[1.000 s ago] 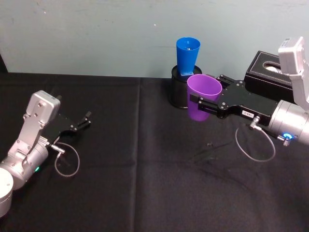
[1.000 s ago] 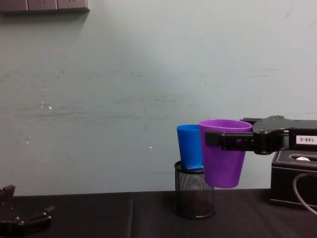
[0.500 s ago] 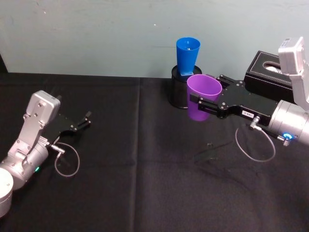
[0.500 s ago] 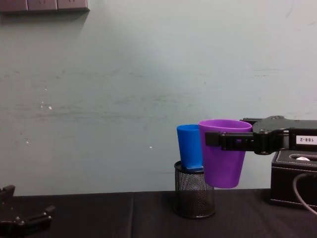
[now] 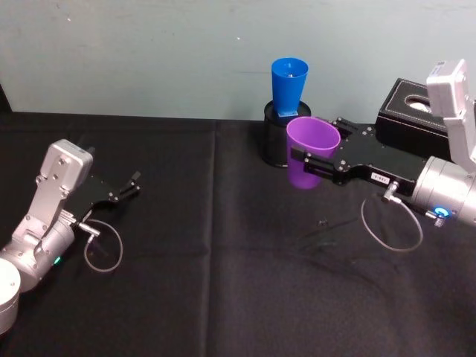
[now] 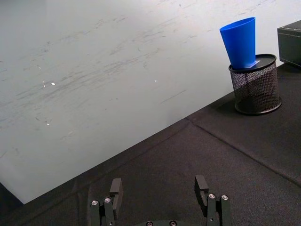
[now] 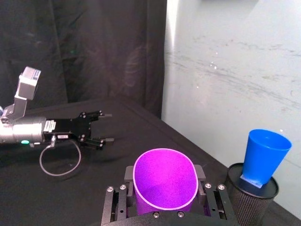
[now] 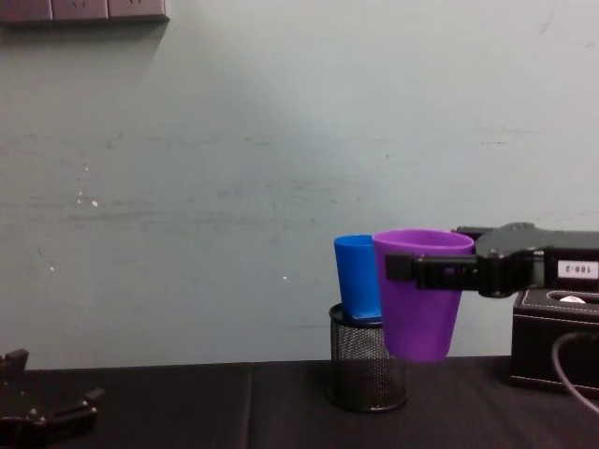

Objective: Pick up one cup with a gripper and tap it against the other cup.

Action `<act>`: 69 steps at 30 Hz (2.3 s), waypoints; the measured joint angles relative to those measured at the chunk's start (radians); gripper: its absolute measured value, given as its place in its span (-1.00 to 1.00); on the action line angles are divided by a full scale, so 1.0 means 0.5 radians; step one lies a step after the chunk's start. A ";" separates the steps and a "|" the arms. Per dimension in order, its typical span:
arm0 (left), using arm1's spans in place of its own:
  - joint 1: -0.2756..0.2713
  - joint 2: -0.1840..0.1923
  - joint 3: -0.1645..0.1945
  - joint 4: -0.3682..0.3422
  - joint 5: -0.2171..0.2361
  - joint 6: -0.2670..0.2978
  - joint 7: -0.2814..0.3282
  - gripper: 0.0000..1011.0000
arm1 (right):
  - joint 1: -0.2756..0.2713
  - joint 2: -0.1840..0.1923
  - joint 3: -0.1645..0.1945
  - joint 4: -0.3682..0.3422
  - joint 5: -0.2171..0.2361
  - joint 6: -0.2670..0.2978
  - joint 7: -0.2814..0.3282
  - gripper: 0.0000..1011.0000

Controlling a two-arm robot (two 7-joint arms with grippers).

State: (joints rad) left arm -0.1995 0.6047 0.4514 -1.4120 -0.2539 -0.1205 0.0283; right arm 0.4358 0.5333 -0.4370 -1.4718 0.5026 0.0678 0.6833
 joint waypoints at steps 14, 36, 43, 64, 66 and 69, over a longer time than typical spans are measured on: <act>0.000 0.000 0.000 0.000 0.000 0.000 0.000 0.99 | -0.069 -0.017 -0.085 0.223 -0.024 -0.203 -0.033 0.45; 0.000 0.000 0.000 0.000 0.000 0.000 0.000 0.99 | -0.133 -0.087 -0.119 0.460 -0.172 -0.439 -0.013 0.45; 0.000 0.000 0.000 0.000 0.000 0.000 0.000 0.99 | -0.139 -0.102 -0.114 0.485 -0.197 -0.461 -0.008 0.45; 0.000 0.000 0.000 0.000 0.000 0.000 0.000 0.99 | -0.147 -0.128 -0.102 0.535 -0.213 -0.489 0.010 0.52; 0.000 0.000 0.000 0.000 0.000 0.000 0.000 0.99 | -0.147 -0.128 -0.102 0.534 -0.213 -0.489 0.010 0.59; 0.000 0.000 0.000 0.000 0.000 0.000 0.000 0.99 | -0.146 -0.127 -0.102 0.533 -0.213 -0.489 0.009 0.74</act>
State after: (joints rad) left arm -0.1995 0.6047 0.4514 -1.4120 -0.2539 -0.1205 0.0283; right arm 0.3626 0.4697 -0.4882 -1.2054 0.3962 -0.1767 0.6879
